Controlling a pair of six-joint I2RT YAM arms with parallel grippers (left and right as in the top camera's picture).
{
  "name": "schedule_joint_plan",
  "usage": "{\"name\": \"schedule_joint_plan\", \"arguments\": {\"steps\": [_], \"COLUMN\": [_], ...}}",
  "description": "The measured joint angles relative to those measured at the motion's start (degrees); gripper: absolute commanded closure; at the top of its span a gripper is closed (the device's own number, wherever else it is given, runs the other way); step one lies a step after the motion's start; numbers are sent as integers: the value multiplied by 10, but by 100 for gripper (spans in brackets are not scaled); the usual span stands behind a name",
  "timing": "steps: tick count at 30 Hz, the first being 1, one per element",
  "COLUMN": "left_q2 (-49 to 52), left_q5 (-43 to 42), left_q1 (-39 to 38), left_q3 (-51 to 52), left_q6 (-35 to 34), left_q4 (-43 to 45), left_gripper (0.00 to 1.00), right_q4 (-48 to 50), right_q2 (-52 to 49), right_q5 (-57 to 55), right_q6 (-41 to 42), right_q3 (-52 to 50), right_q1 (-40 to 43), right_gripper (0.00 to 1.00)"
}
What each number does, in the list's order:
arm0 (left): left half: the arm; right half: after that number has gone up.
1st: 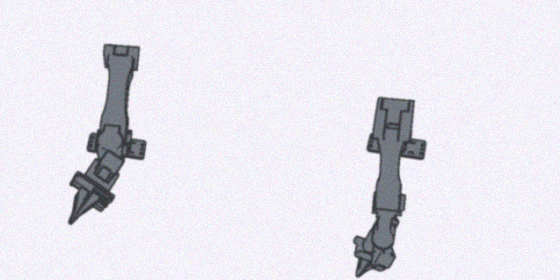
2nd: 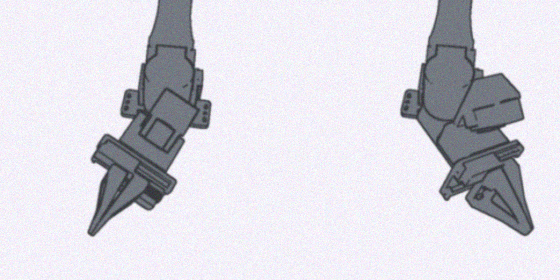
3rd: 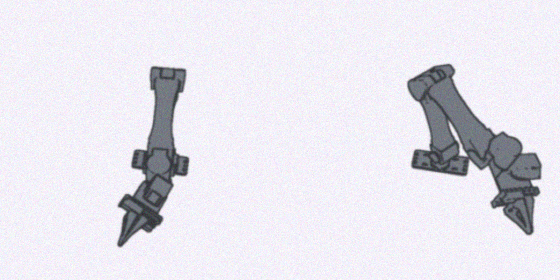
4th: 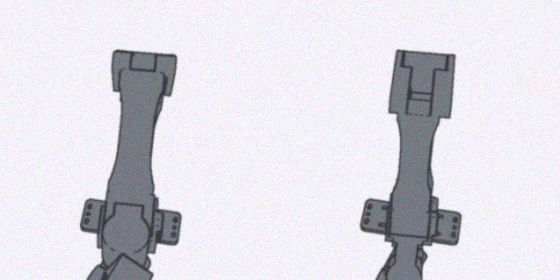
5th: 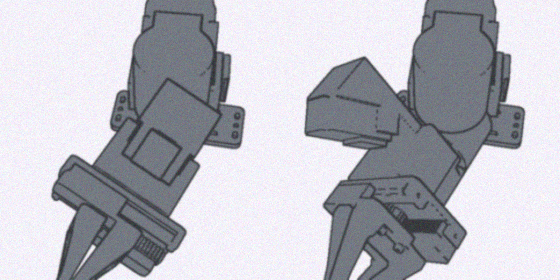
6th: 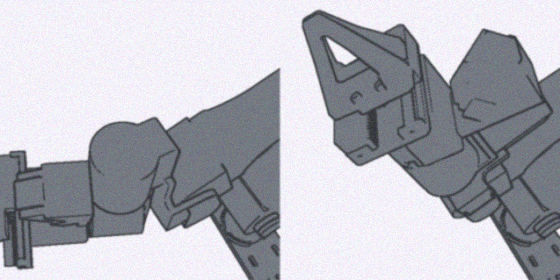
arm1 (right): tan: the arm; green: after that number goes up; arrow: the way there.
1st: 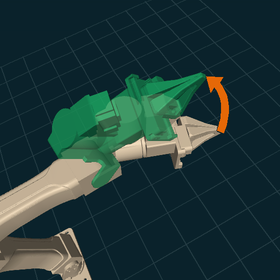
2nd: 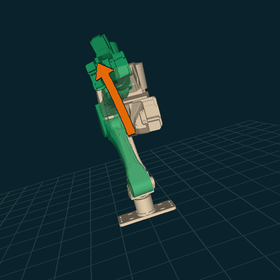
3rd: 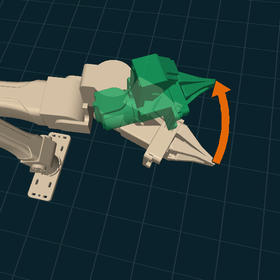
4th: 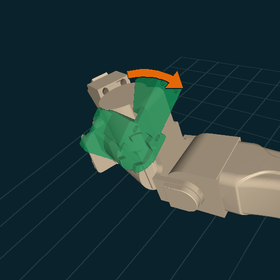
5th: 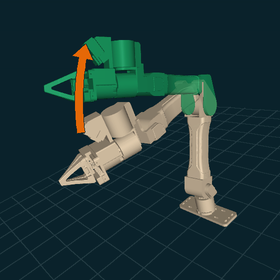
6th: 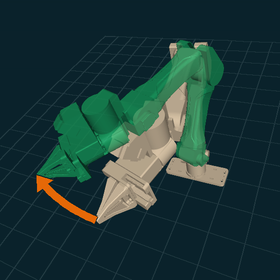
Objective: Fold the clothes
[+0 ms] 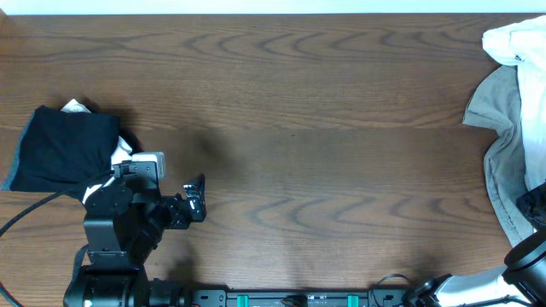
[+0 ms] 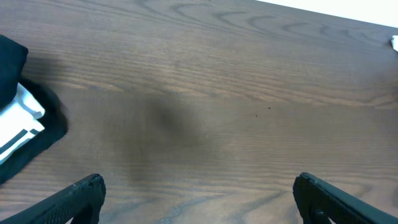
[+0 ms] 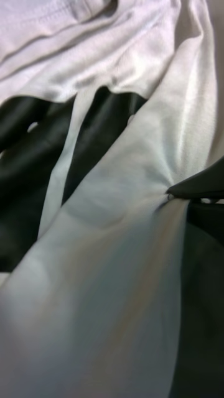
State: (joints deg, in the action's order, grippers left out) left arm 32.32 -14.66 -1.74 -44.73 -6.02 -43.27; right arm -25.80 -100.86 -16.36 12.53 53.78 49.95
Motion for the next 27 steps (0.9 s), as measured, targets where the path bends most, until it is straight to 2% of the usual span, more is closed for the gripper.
{"name": "schedule_joint_plan", "arguments": {"steps": [6, 12, 20, 27], "left_q2": [0, 0, 0, 0], "left_q5": [0, 0, 0, 0], "left_q1": [0, 0, 0, 0], "left_q3": [0, 0, 0, 0], "left_q6": [0, 0, 0, 0], "left_q4": [0, 0, 0, 0], "left_gripper": [2, 2, 2, 2], "right_q4": [-40, -81, -162, -196], "right_q2": [19, 126, 261, 277], "right_q5": [72, 177, 226, 237], "right_q6": [0, 1, 3, 4], "right_q3": [38, 81, 87, 87], "right_q1": [-10, -79, -277, -467], "right_gripper": [99, 99, 99, 99]}}
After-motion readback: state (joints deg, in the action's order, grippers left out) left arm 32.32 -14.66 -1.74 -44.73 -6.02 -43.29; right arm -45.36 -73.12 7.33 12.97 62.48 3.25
